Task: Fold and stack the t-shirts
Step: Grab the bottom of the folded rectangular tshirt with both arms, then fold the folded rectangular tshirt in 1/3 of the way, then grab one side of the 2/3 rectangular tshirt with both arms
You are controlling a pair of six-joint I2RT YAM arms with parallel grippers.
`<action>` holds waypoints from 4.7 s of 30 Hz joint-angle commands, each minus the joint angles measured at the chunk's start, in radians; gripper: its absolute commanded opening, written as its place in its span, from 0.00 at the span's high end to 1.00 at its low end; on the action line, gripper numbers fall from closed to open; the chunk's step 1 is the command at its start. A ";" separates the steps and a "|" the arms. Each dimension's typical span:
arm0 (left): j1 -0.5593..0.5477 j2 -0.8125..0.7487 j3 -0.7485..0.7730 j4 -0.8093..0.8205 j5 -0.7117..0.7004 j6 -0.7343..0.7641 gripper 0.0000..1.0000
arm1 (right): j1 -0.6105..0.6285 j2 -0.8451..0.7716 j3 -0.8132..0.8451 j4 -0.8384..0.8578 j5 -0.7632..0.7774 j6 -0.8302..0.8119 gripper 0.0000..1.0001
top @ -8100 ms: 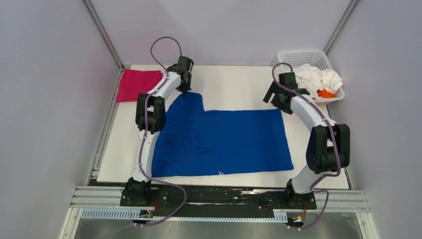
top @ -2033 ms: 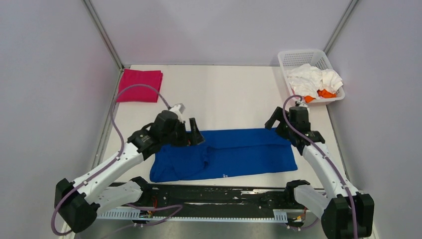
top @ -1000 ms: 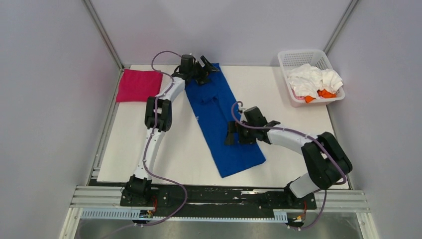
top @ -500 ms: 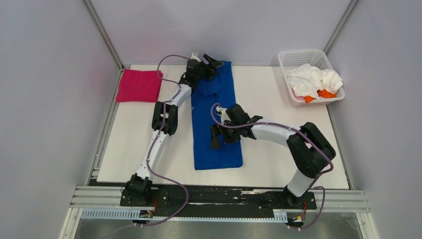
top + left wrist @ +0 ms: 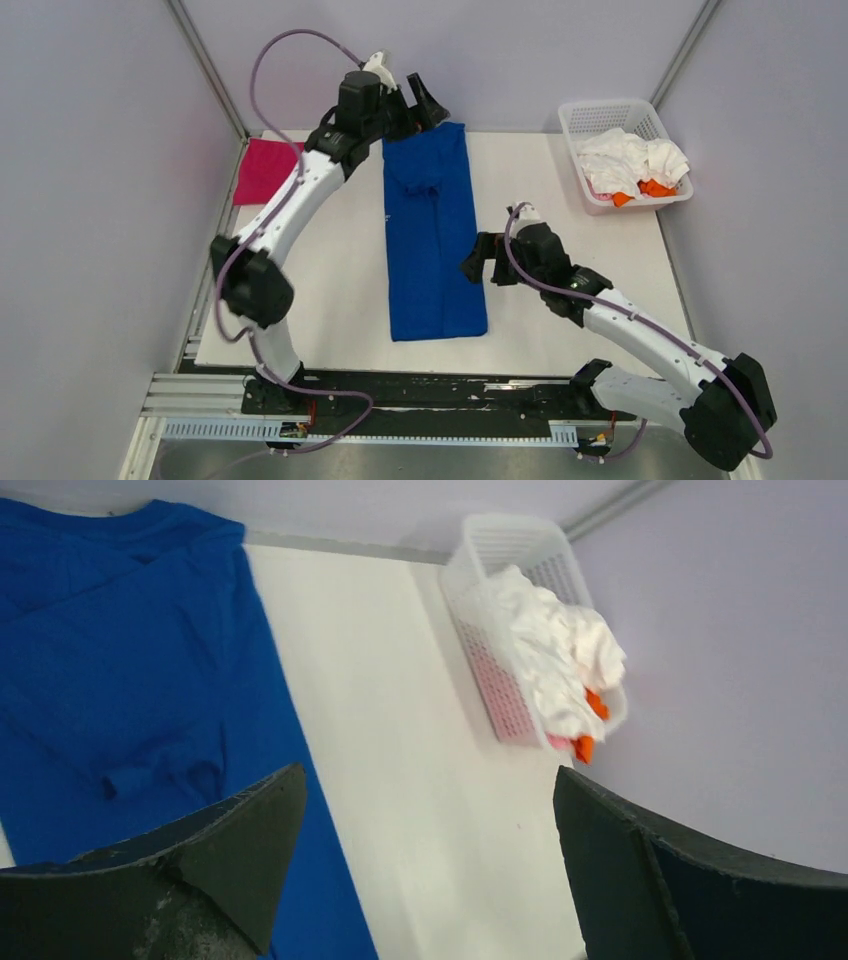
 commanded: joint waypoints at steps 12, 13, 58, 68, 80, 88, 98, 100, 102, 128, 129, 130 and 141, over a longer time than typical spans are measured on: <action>-0.322 -0.697 -1.150 -0.236 -0.148 -0.101 0.00 | -0.044 -0.076 -0.241 -0.062 -0.176 0.139 0.06; -0.337 -0.703 -1.169 -0.240 -0.144 -0.112 0.00 | -0.044 -0.056 -0.242 -0.061 -0.177 0.146 0.09; -0.450 -0.726 -1.197 -0.249 -0.093 -0.154 1.00 | -0.045 -0.097 -0.283 0.010 -0.258 0.101 1.00; -0.208 -0.596 -1.037 -0.086 -0.137 -0.035 1.00 | -0.148 0.194 0.022 0.125 -0.208 0.063 1.00; -0.027 -0.335 -0.793 -0.077 -0.115 0.088 1.00 | -0.283 0.528 0.311 0.128 -0.274 0.046 1.00; 0.030 -0.203 -0.634 -0.088 -0.105 0.151 1.00 | -0.310 0.687 0.467 0.111 -0.294 -0.011 1.00; 0.064 -0.045 -0.495 -0.148 -0.087 0.209 0.96 | -0.347 0.811 0.588 0.095 -0.288 -0.026 1.00; 0.067 -0.023 -0.480 -0.149 -0.085 0.209 0.95 | -0.353 0.827 0.598 0.094 -0.282 -0.022 1.00; 0.070 -0.003 -0.465 -0.149 -0.082 0.210 0.93 | -0.356 0.842 0.607 0.092 -0.273 -0.018 1.00; 0.110 -0.273 -0.699 -0.062 0.018 0.159 0.00 | -0.365 0.626 0.410 0.099 -0.287 -0.010 0.00; 0.108 -0.291 -0.723 -0.037 0.042 0.151 0.00 | -0.361 0.601 0.375 0.100 -0.299 -0.001 0.00; 0.107 -0.319 -0.764 -0.025 0.059 0.147 0.00 | -0.356 0.576 0.343 0.102 -0.317 0.004 0.00; 0.071 -0.415 -1.049 0.031 0.063 0.053 0.05 | -0.309 0.490 0.114 0.102 -0.327 0.044 0.15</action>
